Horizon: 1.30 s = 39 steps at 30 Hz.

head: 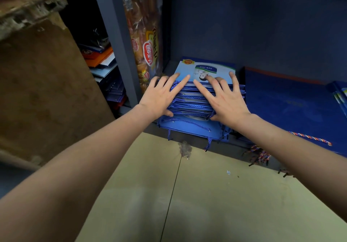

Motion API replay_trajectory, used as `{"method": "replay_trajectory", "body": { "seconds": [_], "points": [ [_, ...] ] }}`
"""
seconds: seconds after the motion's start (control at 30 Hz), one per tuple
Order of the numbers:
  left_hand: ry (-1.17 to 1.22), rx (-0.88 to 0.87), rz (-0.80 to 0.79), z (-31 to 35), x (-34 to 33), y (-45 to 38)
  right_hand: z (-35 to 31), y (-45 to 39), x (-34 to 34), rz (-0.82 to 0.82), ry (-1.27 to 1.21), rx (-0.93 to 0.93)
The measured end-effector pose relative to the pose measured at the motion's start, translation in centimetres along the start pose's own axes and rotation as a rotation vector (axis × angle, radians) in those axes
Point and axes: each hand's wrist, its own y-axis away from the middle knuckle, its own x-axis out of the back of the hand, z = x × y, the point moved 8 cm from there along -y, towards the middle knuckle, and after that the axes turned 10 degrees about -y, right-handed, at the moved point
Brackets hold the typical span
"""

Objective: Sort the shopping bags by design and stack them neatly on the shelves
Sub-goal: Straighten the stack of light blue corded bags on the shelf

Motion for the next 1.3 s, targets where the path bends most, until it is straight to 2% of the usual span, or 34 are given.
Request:
{"method": "replay_trajectory", "body": {
  "seconds": [0.4, 0.53, 0.73, 1.1, 1.2, 1.3],
  "points": [
    [-0.081, -0.002, 0.019, 0.9, -0.8, 0.8, -0.5, 1.0, -0.6, 0.031, -0.006, 0.011],
    [-0.111, -0.024, 0.067, 2.2, -2.2, 2.0, -2.0, 3.0, -2.5, -0.042, 0.015, 0.007],
    [-0.084, -0.101, 0.013, 2.6, -2.9, 2.2, -2.5, 3.8, -3.4, -0.109, -0.009, 0.023],
    [0.124, -0.132, -0.024, 1.6, -3.4, 3.4, -2.4, 4.3, -2.9, -0.155, -0.037, 0.078],
    [0.036, -0.142, -0.082, 2.0, -4.0, 3.5, -2.2, 4.2, -2.7, -0.183, -0.053, 0.111],
    [-0.021, -0.099, -0.065, 2.5, -4.3, 3.5, -2.4, 4.5, -2.7, -0.301, -0.089, 0.117]
  ]
}}
